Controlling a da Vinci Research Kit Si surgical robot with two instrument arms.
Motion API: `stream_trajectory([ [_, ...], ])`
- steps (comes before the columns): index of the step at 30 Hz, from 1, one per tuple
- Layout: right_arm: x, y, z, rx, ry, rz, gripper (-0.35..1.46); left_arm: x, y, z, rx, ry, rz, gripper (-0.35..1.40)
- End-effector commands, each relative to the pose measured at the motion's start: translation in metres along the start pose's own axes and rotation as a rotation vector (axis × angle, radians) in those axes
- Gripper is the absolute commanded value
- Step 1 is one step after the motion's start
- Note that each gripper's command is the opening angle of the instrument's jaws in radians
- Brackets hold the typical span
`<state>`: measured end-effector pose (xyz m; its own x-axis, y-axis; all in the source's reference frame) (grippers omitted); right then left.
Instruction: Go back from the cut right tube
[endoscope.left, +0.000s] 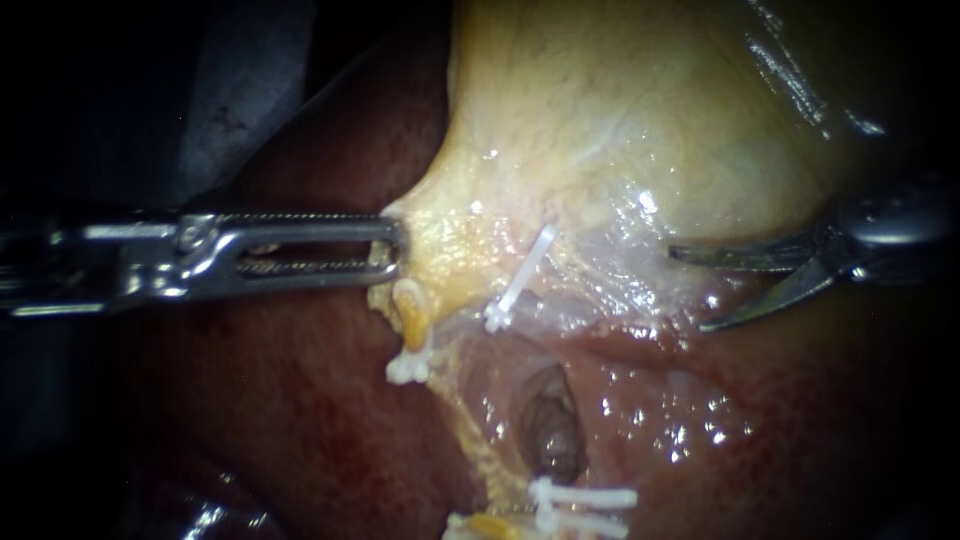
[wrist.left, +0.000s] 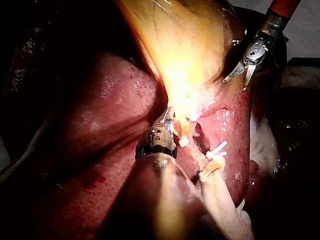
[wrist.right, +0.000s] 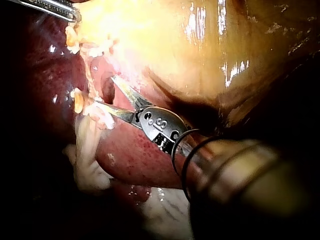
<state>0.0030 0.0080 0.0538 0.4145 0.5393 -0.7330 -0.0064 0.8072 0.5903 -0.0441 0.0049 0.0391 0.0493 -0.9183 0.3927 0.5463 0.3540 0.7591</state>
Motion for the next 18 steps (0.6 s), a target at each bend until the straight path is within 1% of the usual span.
stream_trajectory([
  [1, 0.0, 0.0, 0.0, 0.0, 0.0, 0.0, 0.61, 0.0001, 0.0, 0.0002, 0.001, 0.001, 0.002, -0.35],
  [4, -0.0001, 0.0, 0.0, 0.0, 0.0, 0.0, 0.61, 0.0009, -0.0001, 0.001, 0.006, 0.003, 0.005, -0.35],
  [7, -0.0001, -0.0001, 0.0, 0.0, 0.0, -0.001, 0.61, 0.002, -0.0002, 0.0022, 0.016, 0.005, 0.012, -0.35],
  [11, -0.0002, -0.0001, 0.0001, 0.0, 0.0, -0.001, 0.61, 0.0043, -0.0003, 0.0046, 0.029, 0.021, 0.026, -0.35],
  [13, -0.0002, -0.0002, 0.0001, -0.001, 0.0, -0.001, 0.61, 0.0058, -0.0005, 0.006, 0.031, 0.036, 0.042, -0.35],
  [14, -0.0002, -0.0002, 0.0001, -0.001, 0.0, -0.001, 0.61, 0.0065, -0.0006, 0.0068, 0.036, 0.045, 0.042, -0.35],
  [18, -0.0003, -0.0003, 0.0, 0.0, 0.0, -0.002, 0.61, 0.0082, -0.001, 0.0083, 0.044, 0.057, 0.049, -0.35],
])
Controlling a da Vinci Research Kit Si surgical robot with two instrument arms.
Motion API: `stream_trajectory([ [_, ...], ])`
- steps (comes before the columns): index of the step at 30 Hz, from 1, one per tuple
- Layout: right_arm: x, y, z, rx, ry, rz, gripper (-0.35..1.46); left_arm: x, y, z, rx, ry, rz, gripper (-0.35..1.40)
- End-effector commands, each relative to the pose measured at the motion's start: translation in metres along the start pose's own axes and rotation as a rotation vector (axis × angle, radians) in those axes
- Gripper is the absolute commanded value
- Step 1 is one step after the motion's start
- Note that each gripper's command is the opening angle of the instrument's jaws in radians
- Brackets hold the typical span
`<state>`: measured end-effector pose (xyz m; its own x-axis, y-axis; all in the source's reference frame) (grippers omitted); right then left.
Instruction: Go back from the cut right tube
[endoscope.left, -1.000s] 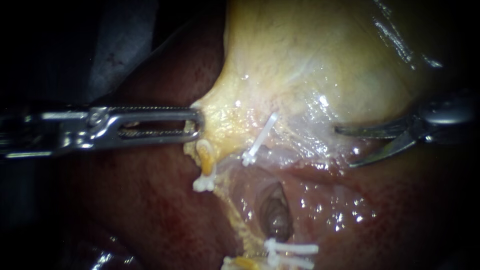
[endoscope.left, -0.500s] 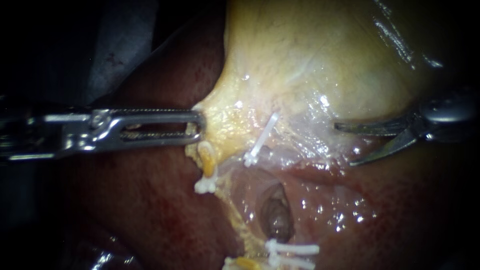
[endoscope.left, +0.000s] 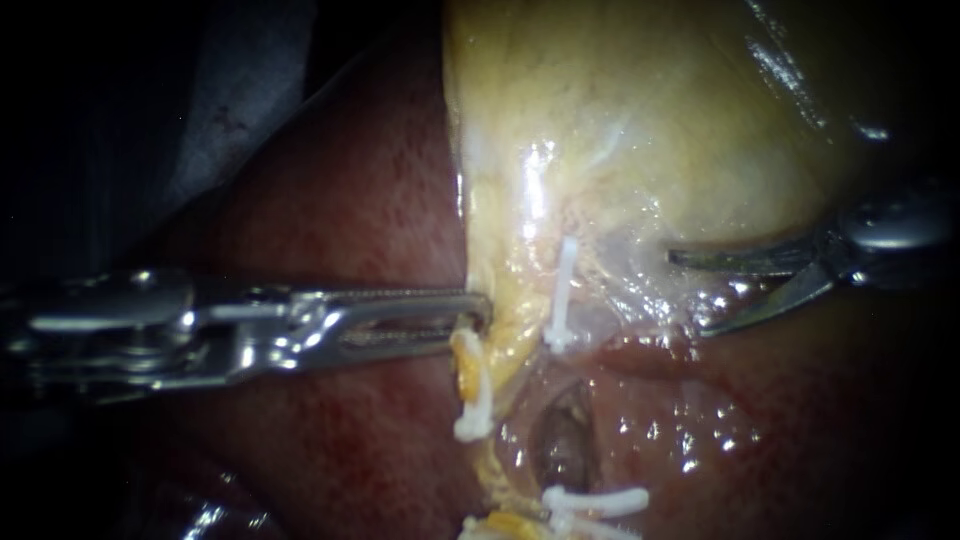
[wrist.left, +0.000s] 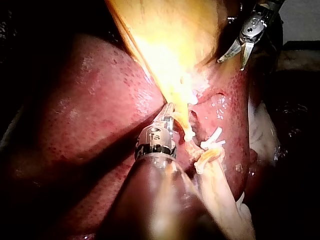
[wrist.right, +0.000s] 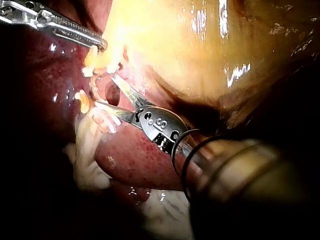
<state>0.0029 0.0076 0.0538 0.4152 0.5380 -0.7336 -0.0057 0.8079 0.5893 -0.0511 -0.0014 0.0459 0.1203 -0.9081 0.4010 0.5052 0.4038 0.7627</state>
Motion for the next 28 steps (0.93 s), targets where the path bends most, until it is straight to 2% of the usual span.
stream_trajectory([
  [1, 0.0, 0.0, 0.0, 0.0, 0.0, 0.0, 0.61, 0.0001, -0.0001, 0.0002, 0.001, 0.004, 0.003, -0.35],
  [8, -0.0002, -0.0001, 0.0, -0.001, 0.0, -0.001, 0.61, -0.0006, -0.0004, -0.0001, 0.007, 0.007, 0.001, -0.35],
  [28, -0.0003, -0.0003, 0.0, -0.001, 0.0, -0.002, 0.64, -0.0009, -0.0004, -0.0003, 0.01, 0.009, -0.001, -0.35],
])
